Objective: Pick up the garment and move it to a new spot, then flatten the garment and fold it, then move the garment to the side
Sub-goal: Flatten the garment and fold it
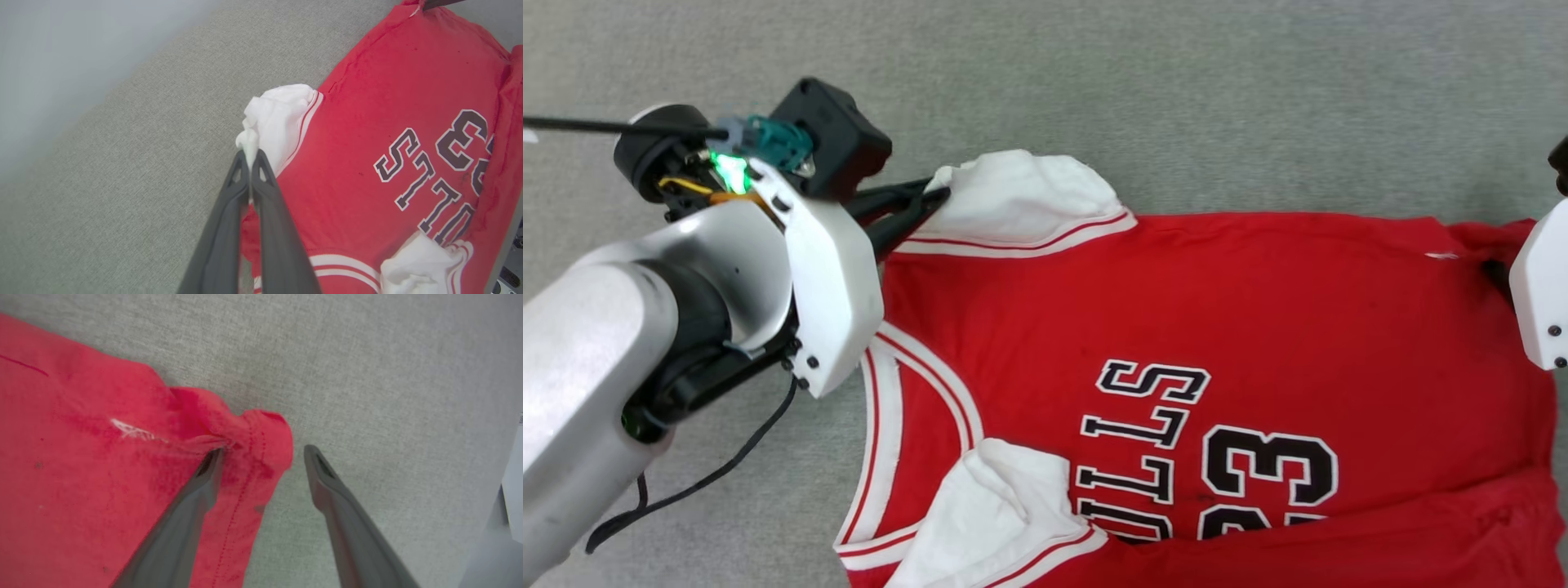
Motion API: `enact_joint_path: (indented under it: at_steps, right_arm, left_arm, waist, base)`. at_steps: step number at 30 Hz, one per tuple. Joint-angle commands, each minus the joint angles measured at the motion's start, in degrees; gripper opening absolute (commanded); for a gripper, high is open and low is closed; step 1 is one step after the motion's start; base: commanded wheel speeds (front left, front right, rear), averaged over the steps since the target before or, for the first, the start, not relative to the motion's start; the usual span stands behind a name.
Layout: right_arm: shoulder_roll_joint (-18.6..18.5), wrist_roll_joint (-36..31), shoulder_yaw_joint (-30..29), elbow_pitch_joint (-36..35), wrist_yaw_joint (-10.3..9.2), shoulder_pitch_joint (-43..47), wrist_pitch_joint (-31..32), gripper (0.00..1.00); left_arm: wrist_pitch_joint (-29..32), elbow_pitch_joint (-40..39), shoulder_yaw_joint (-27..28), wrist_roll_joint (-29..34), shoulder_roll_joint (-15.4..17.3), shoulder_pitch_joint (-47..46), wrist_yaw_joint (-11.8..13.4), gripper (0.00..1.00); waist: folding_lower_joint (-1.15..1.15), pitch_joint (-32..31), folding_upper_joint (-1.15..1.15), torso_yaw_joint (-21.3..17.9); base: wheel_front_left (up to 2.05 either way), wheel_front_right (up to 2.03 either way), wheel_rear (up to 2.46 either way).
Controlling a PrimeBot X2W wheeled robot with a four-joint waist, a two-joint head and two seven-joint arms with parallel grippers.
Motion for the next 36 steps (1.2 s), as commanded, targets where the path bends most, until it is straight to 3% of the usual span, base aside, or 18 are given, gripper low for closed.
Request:
enact_joint_path:
  at_steps: [1, 10, 11, 12, 13, 24, 31, 36]
  right_arm:
    - [-0.5, -0.5, 0.3, 0.7, -0.06, -1.1, 0.2, 1.00]
    - [-0.9, -0.1, 6.6, 7.5, -0.03, 0.5, -0.8, 1.00]
    - [-0.8, 0.4, 7.2, 8.4, 0.00, 1.5, -0.8, 0.80]
    - [-0.7, 1.0, 7.7, 9.1, 0.06, 2.2, -0.9, 0.15]
    - [-0.7, 1.2, 7.8, 9.6, 0.06, 2.7, -1.5, 0.00]
    - [-2.3, 3.2, 1.0, 8.6, -0.05, 1.1, -12.7, 0.00]
    - [-3.5, 5.1, -2.1, 3.7, -0.06, 7.3, -15.2, 0.00]
    - [-2.1, 6.1, -5.8, -0.6, -0.05, 15.6, -16.1, 0.00]
  left_arm:
    - [-0.4, -0.7, -0.1, 0.2, 0.3, 0.7, 0.1, 0.00]
    - [-1.7, -3.3, -0.3, 0.7, 0.2, 2.2, 0.9, 0.00]
    - [-2.0, -3.1, -0.4, 0.9, 0.2, 2.3, 1.0, 0.00]
    - [-2.3, -2.8, -0.5, 0.8, 0.0, 2.6, 1.1, 0.00]
    - [-2.6, -2.6, -0.6, 0.7, 0.0, 2.9, 1.0, 0.00]
    - [-6.8, 1.6, -0.7, 0.2, -0.2, 7.5, 2.4, 0.00]
    - [-9.2, 0.2, -0.1, -1.8, 2.2, 13.6, 5.0, 0.00]
    - [-10.8, -2.6, -0.7, -3.2, 4.7, 20.0, 7.7, 0.00]
  waist:
    - [0.00, 0.8, 0.00, 0.9]
    - [0.00, 1.8, 0.00, 3.7]
    - [0.00, 1.7, 0.00, 3.8]
    - [0.00, 1.6, 0.00, 4.0]
    - [0.00, 1.4, 0.00, 4.0]
    - [0.00, -6.4, 0.00, 3.6]
    - [0.00, -12.2, 0.00, 3.3]
    - [0.00, -15.0, 0.00, 3.4]
  base:
    - [0.00, 0.00, 0.00]
    - [0.00, 0.00, 0.00]
    - [0.00, 0.00, 0.00]
    - [0.00, 0.00, 0.00]
    - [0.00, 0.00, 0.00]
    - [0.00, 0.00, 0.00]
    - [0.00, 0.00, 0.00]
    - [0.00, 0.00, 0.00]
